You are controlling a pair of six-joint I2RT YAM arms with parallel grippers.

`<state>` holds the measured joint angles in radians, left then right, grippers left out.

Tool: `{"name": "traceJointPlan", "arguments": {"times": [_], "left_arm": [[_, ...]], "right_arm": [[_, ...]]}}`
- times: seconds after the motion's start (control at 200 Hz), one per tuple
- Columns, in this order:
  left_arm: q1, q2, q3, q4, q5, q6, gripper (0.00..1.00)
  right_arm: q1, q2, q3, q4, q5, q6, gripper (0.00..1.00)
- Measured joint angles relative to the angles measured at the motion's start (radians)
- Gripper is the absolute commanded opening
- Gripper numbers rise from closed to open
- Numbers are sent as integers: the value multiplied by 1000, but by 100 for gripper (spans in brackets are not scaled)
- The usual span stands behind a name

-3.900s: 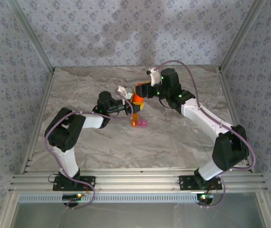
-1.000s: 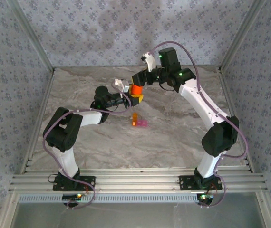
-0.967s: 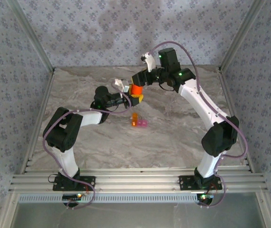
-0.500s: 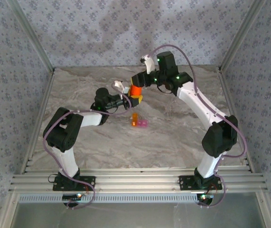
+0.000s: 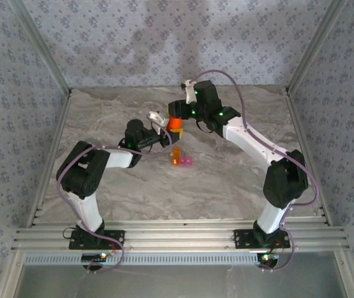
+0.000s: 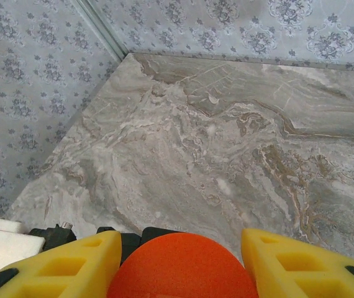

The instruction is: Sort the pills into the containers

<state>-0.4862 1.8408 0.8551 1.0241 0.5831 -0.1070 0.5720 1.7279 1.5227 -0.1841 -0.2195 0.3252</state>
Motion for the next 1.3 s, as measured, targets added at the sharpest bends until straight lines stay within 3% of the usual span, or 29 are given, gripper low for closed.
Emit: {"name": "traceJointPlan", "arguments": {"times": [0.695, 0.965, 1.299], "left_arm": [[-3, -1, 45, 21, 25, -14, 0], [-7, 13, 65, 59, 37, -36, 0], [-2, 39, 108, 73, 119, -83, 0]], "right_arm": [[-39, 0, 43, -29, -87, 69, 63], [-64, -16, 48, -45, -119, 47, 83], [-201, -138, 41, -29, -297, -58, 83]]}}
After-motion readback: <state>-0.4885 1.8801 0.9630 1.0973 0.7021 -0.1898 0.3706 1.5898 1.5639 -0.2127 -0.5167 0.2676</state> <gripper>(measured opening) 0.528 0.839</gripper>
